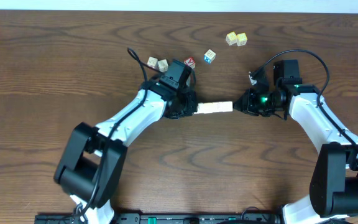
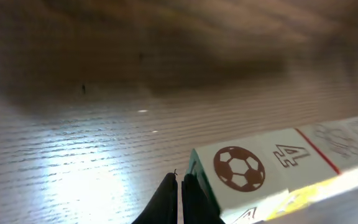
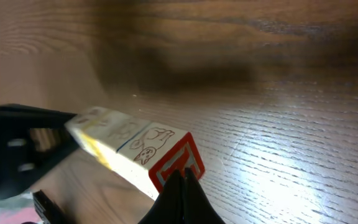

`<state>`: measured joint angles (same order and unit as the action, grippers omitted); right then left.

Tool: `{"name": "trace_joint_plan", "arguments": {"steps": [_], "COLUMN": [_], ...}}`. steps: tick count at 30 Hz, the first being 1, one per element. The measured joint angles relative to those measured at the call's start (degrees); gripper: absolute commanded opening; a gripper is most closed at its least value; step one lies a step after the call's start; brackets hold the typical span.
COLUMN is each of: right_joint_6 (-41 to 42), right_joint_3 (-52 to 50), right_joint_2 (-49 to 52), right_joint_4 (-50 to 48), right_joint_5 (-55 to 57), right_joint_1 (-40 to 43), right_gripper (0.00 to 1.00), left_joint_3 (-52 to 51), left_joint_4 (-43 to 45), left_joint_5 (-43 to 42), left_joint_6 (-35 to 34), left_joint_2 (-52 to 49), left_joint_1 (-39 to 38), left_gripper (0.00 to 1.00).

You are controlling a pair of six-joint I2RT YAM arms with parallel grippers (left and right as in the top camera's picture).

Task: Lift 4 blocks
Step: 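Lower the four-block row onto the table with both grippers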

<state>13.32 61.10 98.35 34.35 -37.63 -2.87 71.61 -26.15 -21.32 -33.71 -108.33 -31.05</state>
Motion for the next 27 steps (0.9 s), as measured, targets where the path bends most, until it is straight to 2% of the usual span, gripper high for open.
{"name": "trace_joint_plan", "arguments": {"steps": [4, 27], "right_joint_6": [0.13, 4.33], "right_joint_3": [-0.59, -7.93], "right_joint_2": [0.0, -0.07], "right_joint_4": [-1.25, -7.28], "right_joint_5": [-0.02, 4.59], "right_joint_1": [0.0, 0.0], "right_gripper": [0.01, 0.01], "left_joint_3": [-0.15, -0.46], "left_joint_4": [0.74, 2.16], "left_joint_5": [-0.63, -1.16], "left_joint_6": [-0.83, -1.27], "left_joint_2": [-2.64, -2.8], "left_joint_1": [-0.68, -0.83], "left_gripper": [0.08, 0.07]}}
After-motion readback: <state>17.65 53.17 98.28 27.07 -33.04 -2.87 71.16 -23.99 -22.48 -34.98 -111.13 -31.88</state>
